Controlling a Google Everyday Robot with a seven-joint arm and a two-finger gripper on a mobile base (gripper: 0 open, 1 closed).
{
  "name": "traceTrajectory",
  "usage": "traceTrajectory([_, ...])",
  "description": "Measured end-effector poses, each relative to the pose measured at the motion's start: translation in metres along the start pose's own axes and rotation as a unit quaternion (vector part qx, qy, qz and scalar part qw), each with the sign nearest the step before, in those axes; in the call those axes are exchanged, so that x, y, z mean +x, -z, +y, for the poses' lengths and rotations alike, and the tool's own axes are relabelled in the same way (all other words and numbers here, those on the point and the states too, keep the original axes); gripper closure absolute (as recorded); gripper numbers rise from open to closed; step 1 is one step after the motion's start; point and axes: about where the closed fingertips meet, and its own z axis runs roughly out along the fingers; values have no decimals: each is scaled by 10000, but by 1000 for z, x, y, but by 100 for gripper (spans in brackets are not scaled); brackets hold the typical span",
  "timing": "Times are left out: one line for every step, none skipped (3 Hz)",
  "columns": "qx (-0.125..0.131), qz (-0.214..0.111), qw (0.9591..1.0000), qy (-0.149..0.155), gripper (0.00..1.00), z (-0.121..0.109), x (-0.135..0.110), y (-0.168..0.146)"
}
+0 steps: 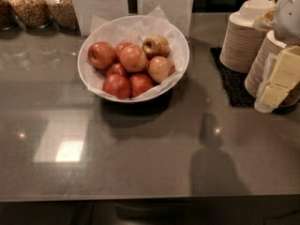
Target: Pick apple from white bowl
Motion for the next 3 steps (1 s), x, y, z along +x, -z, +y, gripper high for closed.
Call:
traceTrajectory([-104,-263,9990,345,0,-28,-46,15])
traceTrajectory([-218,-744,9945,700,0,-68,-117,11])
traceTrajectory([-576,-1526,9807,1079,0,-93,-205,-10])
